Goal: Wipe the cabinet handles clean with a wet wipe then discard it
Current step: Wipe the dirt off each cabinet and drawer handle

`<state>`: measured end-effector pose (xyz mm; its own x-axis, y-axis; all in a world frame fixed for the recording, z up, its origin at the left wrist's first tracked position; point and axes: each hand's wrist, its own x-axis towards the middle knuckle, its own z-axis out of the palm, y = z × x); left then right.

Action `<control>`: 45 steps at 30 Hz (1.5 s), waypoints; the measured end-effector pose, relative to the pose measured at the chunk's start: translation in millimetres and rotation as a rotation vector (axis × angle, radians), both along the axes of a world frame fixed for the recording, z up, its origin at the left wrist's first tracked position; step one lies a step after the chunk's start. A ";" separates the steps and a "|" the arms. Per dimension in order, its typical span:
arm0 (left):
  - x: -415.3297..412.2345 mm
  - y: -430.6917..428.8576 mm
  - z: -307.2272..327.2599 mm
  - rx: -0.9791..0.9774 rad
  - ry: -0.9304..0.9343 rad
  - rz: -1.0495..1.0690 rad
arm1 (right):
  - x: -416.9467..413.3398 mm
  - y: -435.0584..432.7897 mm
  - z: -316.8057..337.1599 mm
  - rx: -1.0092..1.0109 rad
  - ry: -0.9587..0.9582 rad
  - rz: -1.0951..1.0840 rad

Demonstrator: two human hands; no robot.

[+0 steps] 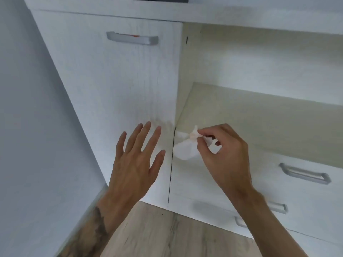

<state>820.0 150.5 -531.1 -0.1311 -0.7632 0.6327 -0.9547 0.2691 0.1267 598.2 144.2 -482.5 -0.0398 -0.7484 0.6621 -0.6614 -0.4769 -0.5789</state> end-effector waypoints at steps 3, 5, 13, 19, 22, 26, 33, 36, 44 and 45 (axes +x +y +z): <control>32.2 -5.8 54.5 -0.067 -0.007 0.059 | 31.4 -11.5 53.6 -0.076 -0.014 0.081; 50.8 -10.1 86.4 -0.117 -0.021 0.106 | 48.8 -16.2 83.5 -0.128 -0.029 0.126; 112.0 -39.8 182.1 -0.301 -0.072 0.256 | 87.7 -41.6 170.5 -0.347 -0.066 0.196; 140.3 -88.2 224.9 -0.343 -0.110 0.254 | 95.4 -72.3 196.6 -0.318 0.067 0.169; 152.6 -108.6 224.5 -0.391 -0.160 0.226 | 100.9 -79.1 194.5 -0.261 0.126 0.152; 168.6 -129.6 215.6 -0.459 -0.192 0.189 | 108.0 -81.9 192.4 -0.251 0.128 0.141; 179.3 -153.1 203.7 -0.592 -0.107 0.054 | 118.0 -71.8 180.5 -0.192 0.119 0.141; 181.1 -160.5 199.7 -0.629 -0.073 -0.004 | 120.1 -71.0 179.7 -0.219 0.152 0.086; 184.8 -187.6 190.3 -0.699 0.010 -0.084 | 138.2 -73.7 177.1 -0.225 0.228 0.004; 183.5 -190.9 188.5 -0.709 0.028 -0.088 | 139.3 -73.4 176.7 -0.220 0.245 0.001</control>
<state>1003.5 -40.4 -342.6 -0.1502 -0.1537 0.9766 -0.9245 0.3719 -0.0836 737.4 70.8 -305.8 0.1412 -0.5863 0.7977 -0.7676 -0.5737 -0.2858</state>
